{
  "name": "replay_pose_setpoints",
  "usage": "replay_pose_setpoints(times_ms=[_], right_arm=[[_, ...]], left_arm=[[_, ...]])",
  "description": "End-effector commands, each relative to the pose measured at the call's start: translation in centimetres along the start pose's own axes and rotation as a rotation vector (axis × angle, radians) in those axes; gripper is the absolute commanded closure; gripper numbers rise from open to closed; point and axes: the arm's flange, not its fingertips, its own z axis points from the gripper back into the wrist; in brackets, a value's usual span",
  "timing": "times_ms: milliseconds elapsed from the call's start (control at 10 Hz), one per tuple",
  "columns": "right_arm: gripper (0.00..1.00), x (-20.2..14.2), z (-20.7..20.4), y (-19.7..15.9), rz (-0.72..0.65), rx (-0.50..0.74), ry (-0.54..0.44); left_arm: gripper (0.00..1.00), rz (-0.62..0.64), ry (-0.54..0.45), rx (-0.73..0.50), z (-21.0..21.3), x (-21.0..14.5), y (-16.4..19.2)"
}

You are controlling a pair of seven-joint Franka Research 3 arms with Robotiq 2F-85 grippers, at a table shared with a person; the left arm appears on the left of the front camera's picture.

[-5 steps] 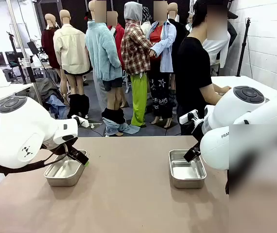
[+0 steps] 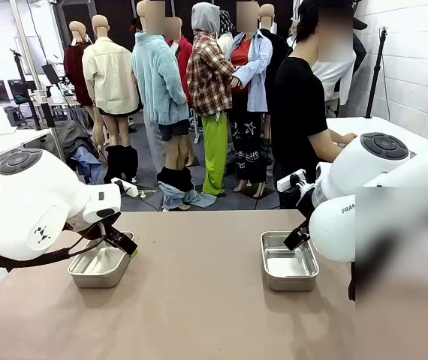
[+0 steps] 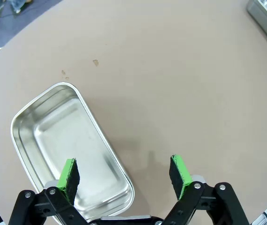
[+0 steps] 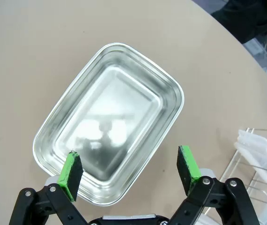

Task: Place the bread in airtight containers.
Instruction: Lift both Airtight Container.

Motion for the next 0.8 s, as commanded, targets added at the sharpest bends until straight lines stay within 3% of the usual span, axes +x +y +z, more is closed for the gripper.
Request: replay_pose_setpoints(times_ms=[0, 300, 700], right_arm=[[0.0, 0.0, 0.0, 0.0, 0.0, 0.0, 0.0], [0.0, 0.0, 0.0, 0.0, 0.0, 0.0, 0.0], [0.0, 2.1, 7.5, -5.1, -0.045, -0.155, -0.199]], left_arm=[[0.0, 0.004, 0.0, 0.0, 0.0, 0.0, 0.2], [0.0, 0.0, 0.0, 0.0, 0.0, 0.0, 0.0], [0.0, -0.057, -0.121, 0.204, 9.3, 0.1, 3.9]])
